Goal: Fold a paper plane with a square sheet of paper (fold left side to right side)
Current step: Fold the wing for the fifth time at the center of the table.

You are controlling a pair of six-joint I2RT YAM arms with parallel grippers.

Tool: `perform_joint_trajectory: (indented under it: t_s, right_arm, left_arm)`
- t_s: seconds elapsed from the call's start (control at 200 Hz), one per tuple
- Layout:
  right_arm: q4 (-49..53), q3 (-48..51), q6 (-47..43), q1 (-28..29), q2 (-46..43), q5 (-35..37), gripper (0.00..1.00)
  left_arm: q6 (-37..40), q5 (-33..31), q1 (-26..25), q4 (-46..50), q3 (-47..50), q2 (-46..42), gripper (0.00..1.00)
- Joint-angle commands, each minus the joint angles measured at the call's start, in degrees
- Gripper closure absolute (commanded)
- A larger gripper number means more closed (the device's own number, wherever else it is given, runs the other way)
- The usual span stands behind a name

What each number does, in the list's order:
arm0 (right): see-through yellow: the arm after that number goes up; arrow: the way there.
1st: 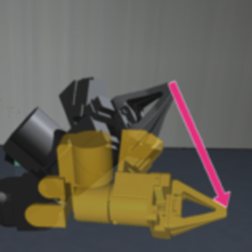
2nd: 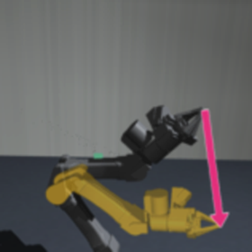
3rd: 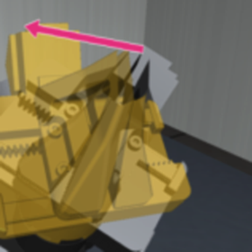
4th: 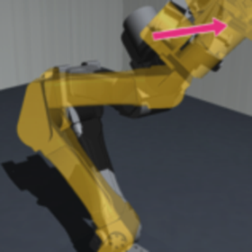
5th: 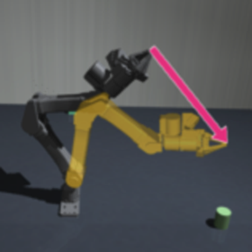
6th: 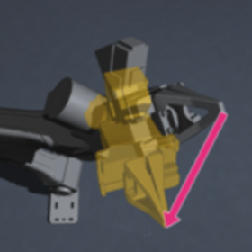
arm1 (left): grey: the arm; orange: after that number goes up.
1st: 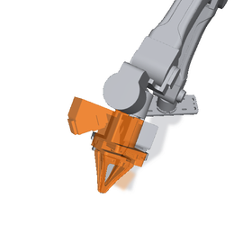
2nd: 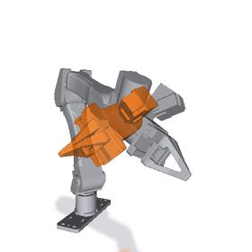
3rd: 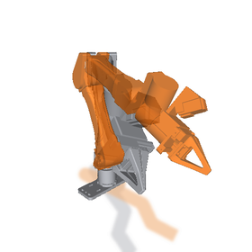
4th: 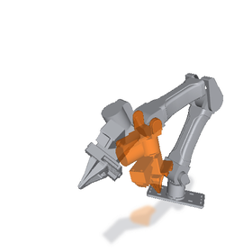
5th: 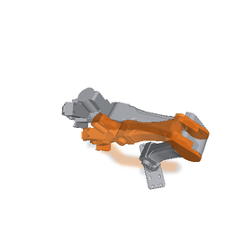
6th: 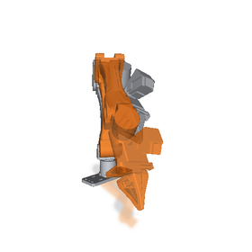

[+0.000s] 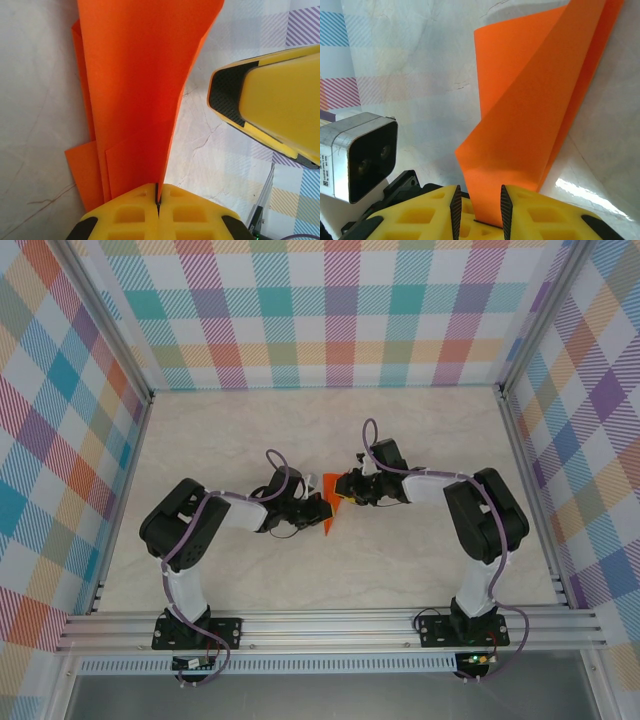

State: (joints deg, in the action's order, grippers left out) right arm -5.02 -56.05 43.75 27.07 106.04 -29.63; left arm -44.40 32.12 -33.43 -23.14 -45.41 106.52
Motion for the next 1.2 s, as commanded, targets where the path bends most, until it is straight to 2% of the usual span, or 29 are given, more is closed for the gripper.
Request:
perform_joint_trajectory:
  t_s: [0.0, 0.36, 0.44, 0.555, 0.74, 1.195]
  right_arm:
    - [-2.1, -1.93, 0.02, 0.27, 1.73, -0.17, 0.71]
    - [-1.82, -3.59, -1.9, 0.13, 1.9, 2.24, 0.69]
    - [-0.8, -3.36, -2.28, -0.42, 0.78, 3.63, 0.59]
    - [-0.04, -3.83, -1.31, -1.48, 0.61, 3.48, 0.39]
    - [3.9, -7.89, -1.25, -1.66, 2.52, 4.05, 0.23]
    - [6.64, -12.55, -0.68, -1.67, 6.48, 5.86, 0.19]
  left_arm:
    - [-1.29, 1.1, 1.27, -2.0, 0.79, 1.22, 1.0]
    - [-2.86, 2.14, 1.96, -3.36, 1.22, 1.68, 1.0]
    - [-3.05, 2.39, 1.97, -3.41, 1.26, 1.59, 1.0]
    - [-3.16, 2.65, 2.03, -3.31, 1.05, 1.41, 1.0]
    - [-3.15, 2.6, 2.05, -2.98, 0.95, 1.03, 1.0]
    - [-2.28, 2.16, 2.05, -1.62, 1.02, 0.09, 1.0]
